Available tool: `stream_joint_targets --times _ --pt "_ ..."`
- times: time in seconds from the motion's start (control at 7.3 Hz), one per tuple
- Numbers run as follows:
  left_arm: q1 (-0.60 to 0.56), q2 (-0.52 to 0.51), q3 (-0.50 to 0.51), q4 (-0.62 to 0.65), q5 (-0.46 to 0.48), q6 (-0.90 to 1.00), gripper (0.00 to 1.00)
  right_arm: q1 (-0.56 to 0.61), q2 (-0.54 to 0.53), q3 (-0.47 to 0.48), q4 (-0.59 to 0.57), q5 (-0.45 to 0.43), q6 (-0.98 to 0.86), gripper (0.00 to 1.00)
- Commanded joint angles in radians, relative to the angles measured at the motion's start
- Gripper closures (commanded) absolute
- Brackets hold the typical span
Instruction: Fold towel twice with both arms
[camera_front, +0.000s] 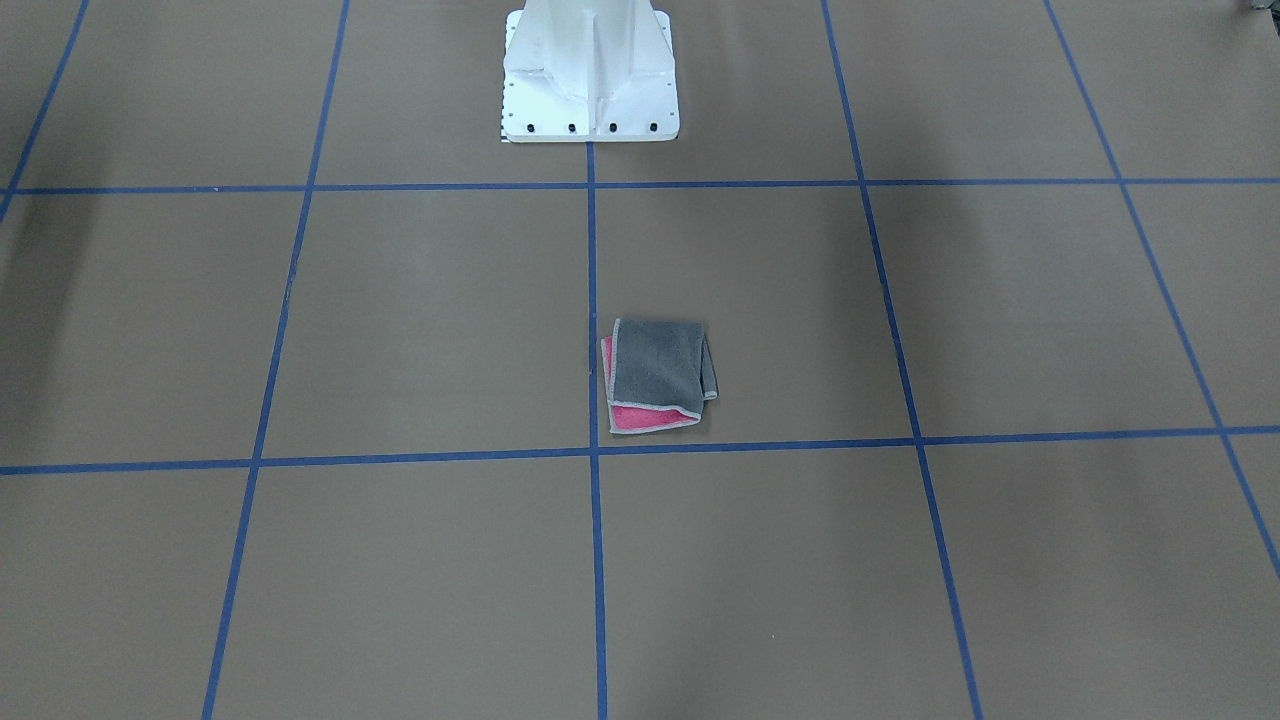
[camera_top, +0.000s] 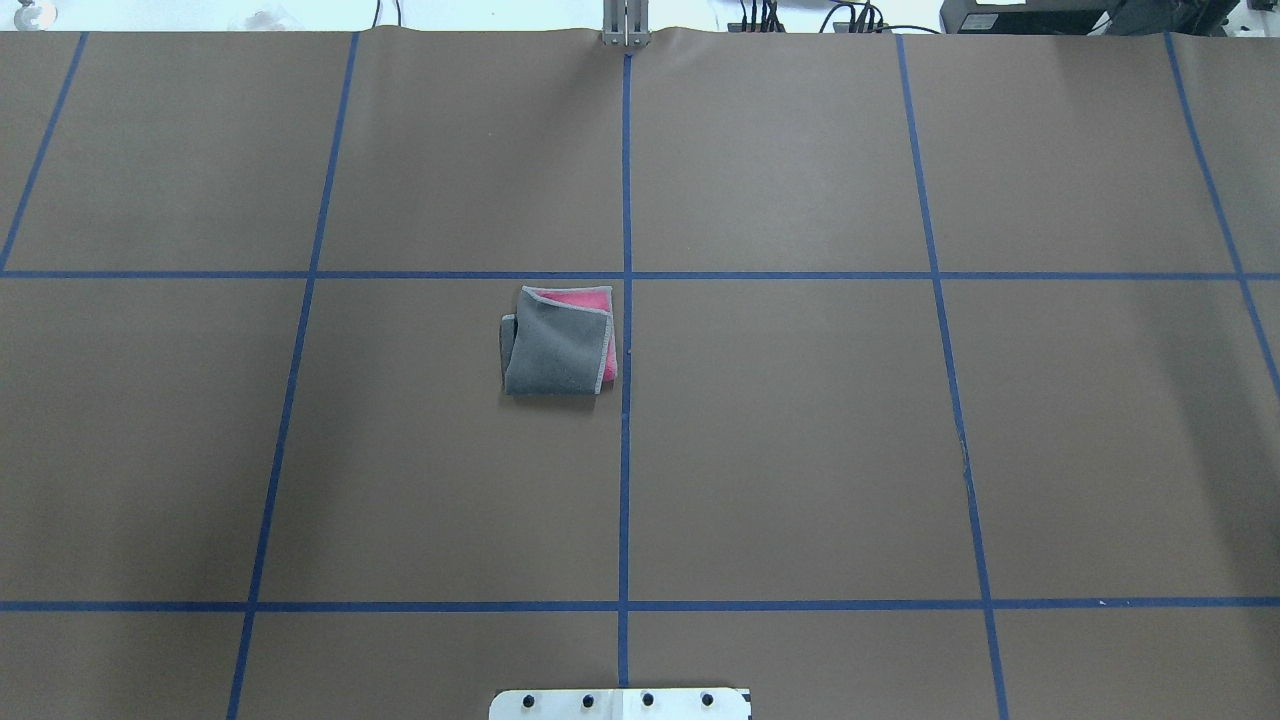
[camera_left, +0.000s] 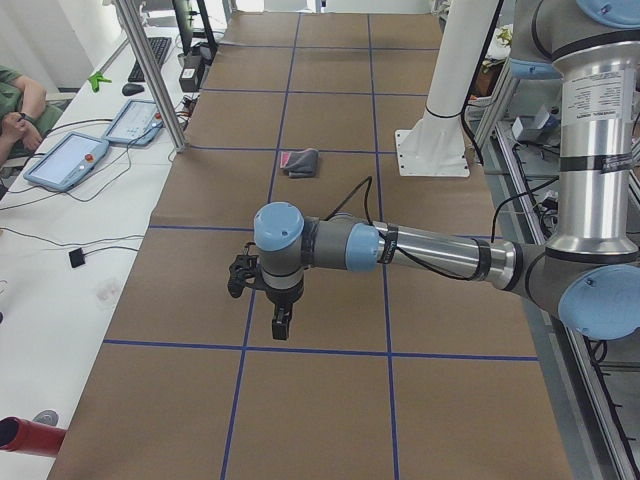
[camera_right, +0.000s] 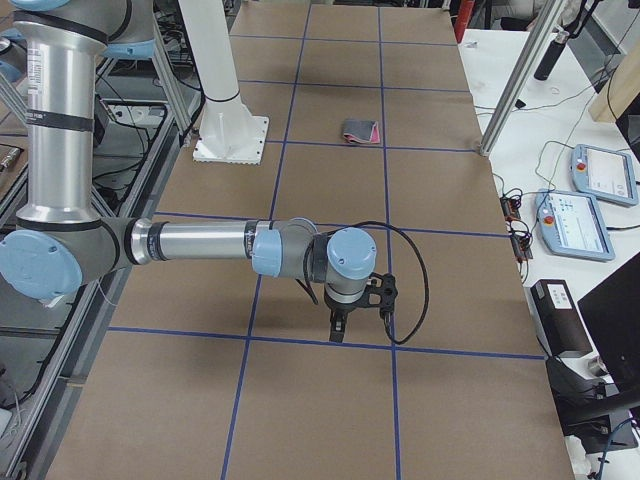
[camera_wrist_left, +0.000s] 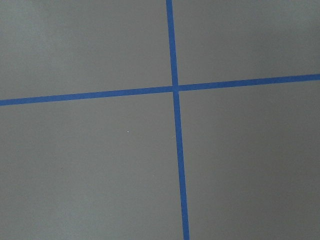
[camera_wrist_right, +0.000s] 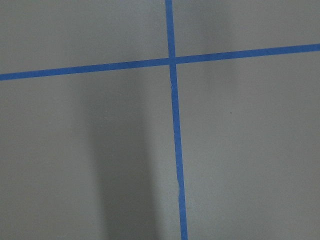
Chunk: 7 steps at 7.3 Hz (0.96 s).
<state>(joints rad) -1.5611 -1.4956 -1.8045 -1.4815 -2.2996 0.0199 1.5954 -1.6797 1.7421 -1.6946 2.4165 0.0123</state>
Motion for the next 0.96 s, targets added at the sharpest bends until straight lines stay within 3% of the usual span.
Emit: stream_joint_targets --times 0.0,0.82 --pt "0.001 0.0 0.004 -0.002 0.0 0.0 0.0 0.0 -0.002 0.001 0.01 0.001 -0.002 0.01" --pt "-0.001 0.003 0.08 -0.037 -0.001 0.015 0.0 0.0 0.011 0.001 0.01 0.001 0.0 0.01"
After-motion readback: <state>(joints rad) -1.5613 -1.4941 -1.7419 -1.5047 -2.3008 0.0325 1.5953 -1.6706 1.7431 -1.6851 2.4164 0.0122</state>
